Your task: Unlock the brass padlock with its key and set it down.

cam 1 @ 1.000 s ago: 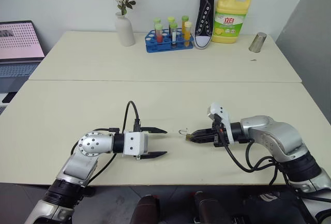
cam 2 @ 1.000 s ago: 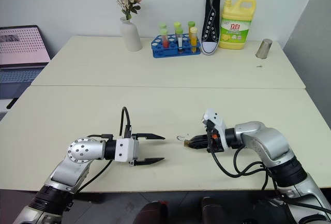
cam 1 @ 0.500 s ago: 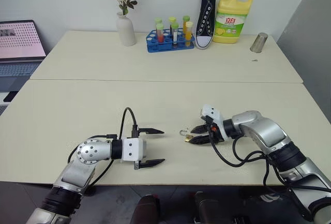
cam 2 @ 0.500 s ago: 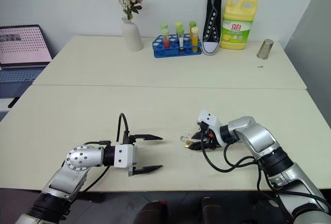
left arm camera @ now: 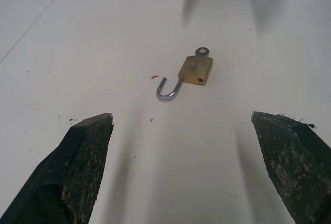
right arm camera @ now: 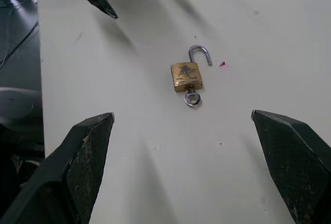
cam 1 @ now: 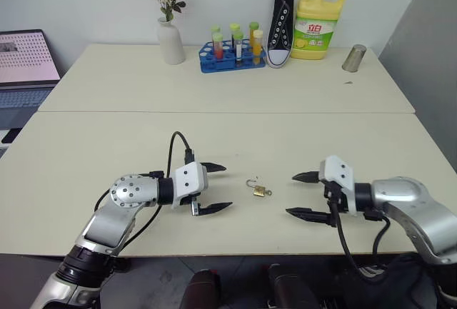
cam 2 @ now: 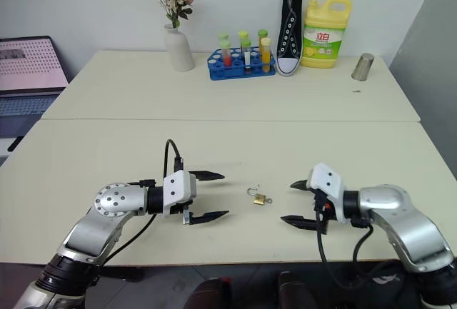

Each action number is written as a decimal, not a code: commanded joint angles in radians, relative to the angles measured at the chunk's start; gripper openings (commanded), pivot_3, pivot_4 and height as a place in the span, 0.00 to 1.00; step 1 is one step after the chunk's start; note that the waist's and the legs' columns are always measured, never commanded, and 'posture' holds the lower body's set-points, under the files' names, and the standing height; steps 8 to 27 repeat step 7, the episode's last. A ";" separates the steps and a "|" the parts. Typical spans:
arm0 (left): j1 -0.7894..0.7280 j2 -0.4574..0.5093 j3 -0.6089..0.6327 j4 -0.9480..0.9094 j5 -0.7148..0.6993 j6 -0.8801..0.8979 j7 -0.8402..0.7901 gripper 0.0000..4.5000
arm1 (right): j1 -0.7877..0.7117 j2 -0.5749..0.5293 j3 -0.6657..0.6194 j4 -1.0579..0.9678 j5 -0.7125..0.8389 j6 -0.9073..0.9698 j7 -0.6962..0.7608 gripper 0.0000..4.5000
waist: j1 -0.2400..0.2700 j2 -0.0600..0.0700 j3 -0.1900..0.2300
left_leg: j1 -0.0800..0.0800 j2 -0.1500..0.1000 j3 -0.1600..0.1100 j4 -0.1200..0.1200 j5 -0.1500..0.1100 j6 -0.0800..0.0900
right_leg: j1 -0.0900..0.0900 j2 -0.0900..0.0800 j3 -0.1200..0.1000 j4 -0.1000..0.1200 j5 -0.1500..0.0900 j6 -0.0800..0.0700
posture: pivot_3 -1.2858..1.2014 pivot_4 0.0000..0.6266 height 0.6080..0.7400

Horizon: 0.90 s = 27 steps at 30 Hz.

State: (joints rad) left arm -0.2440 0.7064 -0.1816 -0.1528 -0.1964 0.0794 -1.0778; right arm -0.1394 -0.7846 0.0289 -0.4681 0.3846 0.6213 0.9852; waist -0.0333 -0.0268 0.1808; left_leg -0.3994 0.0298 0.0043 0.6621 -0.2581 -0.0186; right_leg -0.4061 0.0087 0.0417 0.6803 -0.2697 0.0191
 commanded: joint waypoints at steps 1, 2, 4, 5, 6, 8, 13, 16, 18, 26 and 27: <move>-0.021 0.006 0.015 -0.011 -0.029 0.009 -0.029 1.00 | 0.010 -0.012 -0.082 -0.052 0.044 -0.002 -0.021 0.99 | 0.000 0.000 0.000 | 0.000 0.000 0.000 0.000 0.000 0.000 | 0.000 0.000 0.000 0.000 0.000 0.000 | 0.52 0.24 1.00; -0.025 0.003 0.015 -0.008 -0.029 0.010 -0.031 1.00 | 0.013 -0.015 -0.088 -0.052 0.047 -0.001 -0.021 0.99 | 0.001 0.000 0.000 | 0.000 0.000 0.000 0.000 0.000 0.000 | 0.000 0.000 0.000 0.000 0.000 0.000 | 0.52 0.24 1.00; -0.031 -0.001 0.007 -0.001 -0.025 0.004 -0.045 1.00 | 0.017 -0.027 -0.086 -0.046 0.038 -0.016 -0.016 0.99 | 0.003 0.000 0.000 | 0.000 0.000 -0.001 0.000 0.000 0.000 | 0.000 0.003 0.001 0.000 0.000 0.000 | 0.52 0.24 1.00; -0.031 -0.004 0.005 -0.001 -0.030 0.009 -0.051 1.00 | 0.016 -0.033 -0.081 -0.040 0.032 -0.025 -0.014 0.99 | 0.004 0.000 0.000 | 0.000 0.000 -0.001 0.000 0.000 0.000 | 0.000 0.003 0.001 0.000 0.000 0.000 | 0.52 0.24 1.00; -0.036 -0.010 0.002 0.001 -0.032 0.015 -0.053 1.00 | 0.014 -0.038 -0.079 -0.029 0.029 -0.034 -0.009 0.99 | 0.004 0.000 0.000 | 0.000 0.000 -0.001 0.000 0.000 0.000 | 0.000 0.003 0.001 0.000 0.000 0.000 | 0.52 0.24 1.00; -0.036 -0.014 0.000 -0.003 -0.047 0.025 -0.069 1.00 | 0.010 -0.043 -0.075 -0.018 0.026 -0.043 -0.006 0.99 | 0.004 0.000 0.000 | 0.000 0.000 -0.001 0.000 0.000 0.000 | 0.000 0.003 0.001 0.000 0.000 0.000 | 0.52 0.24 1.00; -0.036 -0.014 0.000 -0.003 -0.047 0.025 -0.069 1.00 | 0.010 -0.043 -0.075 -0.018 0.026 -0.043 -0.006 0.99 | 0.004 0.000 0.000 | 0.000 0.000 -0.001 0.000 0.000 0.000 | 0.000 0.003 0.001 0.000 0.000 0.000 | 0.52 0.24 1.00; -0.036 -0.014 0.000 -0.003 -0.047 0.025 -0.069 1.00 | 0.010 -0.043 -0.075 -0.018 0.026 -0.043 -0.006 0.99 | 0.004 0.000 0.000 | 0.000 0.000 -0.001 0.000 0.000 0.000 | 0.000 0.003 0.001 0.000 0.000 0.000 | 0.52 0.24 1.00; -0.036 -0.014 0.000 -0.003 -0.047 0.025 -0.069 1.00 | 0.010 -0.043 -0.075 -0.018 0.026 -0.043 -0.006 0.99 | 0.004 0.000 0.000 | 0.000 0.000 -0.001 0.000 0.000 0.000 | 0.000 0.003 0.001 0.000 0.000 0.000 | 0.52 0.24 1.00; -0.036 -0.014 0.000 -0.003 -0.047 0.025 -0.069 1.00 | 0.010 -0.043 -0.075 -0.018 0.026 -0.043 -0.006 0.99 | 0.004 0.000 0.000 | 0.000 0.000 -0.001 0.000 0.000 0.000 | 0.000 0.003 0.001 0.000 0.000 0.000 | 0.52 0.24 1.00; -0.036 -0.014 0.000 -0.003 -0.047 0.025 -0.069 1.00 | 0.010 -0.043 -0.075 -0.018 0.026 -0.043 -0.006 0.99 | 0.004 0.000 0.000 | 0.000 0.000 -0.001 0.000 0.000 0.000 | 0.000 0.003 0.001 0.000 0.000 0.000 | 0.52 0.24 1.00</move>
